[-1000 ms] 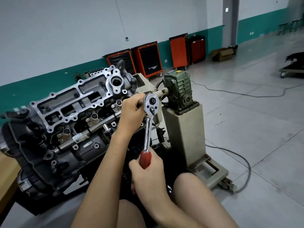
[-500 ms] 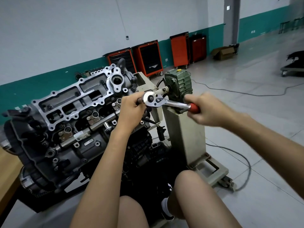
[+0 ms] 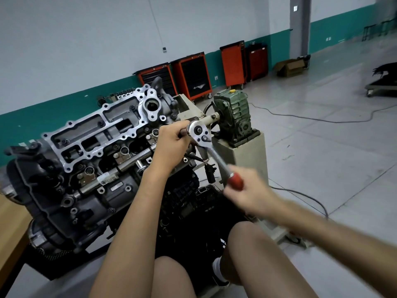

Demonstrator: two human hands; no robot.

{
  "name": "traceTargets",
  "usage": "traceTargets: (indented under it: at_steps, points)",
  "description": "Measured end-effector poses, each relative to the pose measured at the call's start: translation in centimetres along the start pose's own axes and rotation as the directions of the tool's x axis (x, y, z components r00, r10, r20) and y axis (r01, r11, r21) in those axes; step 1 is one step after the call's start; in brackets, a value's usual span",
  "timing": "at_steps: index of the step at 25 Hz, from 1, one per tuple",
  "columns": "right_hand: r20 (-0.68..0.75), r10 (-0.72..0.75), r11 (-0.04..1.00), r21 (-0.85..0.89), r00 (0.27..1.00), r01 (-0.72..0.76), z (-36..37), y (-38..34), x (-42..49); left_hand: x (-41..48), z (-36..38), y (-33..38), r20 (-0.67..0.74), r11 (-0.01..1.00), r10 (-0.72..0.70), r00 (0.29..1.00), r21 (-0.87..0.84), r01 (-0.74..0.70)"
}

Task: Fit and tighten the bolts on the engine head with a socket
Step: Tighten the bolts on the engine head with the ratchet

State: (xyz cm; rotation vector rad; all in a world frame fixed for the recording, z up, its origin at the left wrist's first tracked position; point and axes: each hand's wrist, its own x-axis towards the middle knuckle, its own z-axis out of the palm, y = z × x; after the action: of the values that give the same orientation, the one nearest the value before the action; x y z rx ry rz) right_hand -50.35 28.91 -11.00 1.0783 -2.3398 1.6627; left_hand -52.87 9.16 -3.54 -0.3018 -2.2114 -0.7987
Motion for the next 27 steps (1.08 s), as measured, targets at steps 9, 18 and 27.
traceTargets:
  at_steps: [9,18,27]
  points:
    - [-0.105,-0.031,0.984,-0.176,0.994,0.012,-1.2,0.1,0.8,-0.1,0.3,-0.2,-0.026,1.0,-0.001,1.0,0.018,0.002]
    - [-0.103,0.173,0.938,0.321,0.98,-0.132,6.1,-1.3,-1.7,0.2,0.2,-0.4,-0.017,1.0,-0.006,1.0,0.004,0.006]
    - [0.019,-0.222,0.8,-0.569,0.975,0.193,-7.6,-0.2,5.5,0.0,-0.2,0.4,0.021,1.0,-0.011,1.0,0.001,0.011]
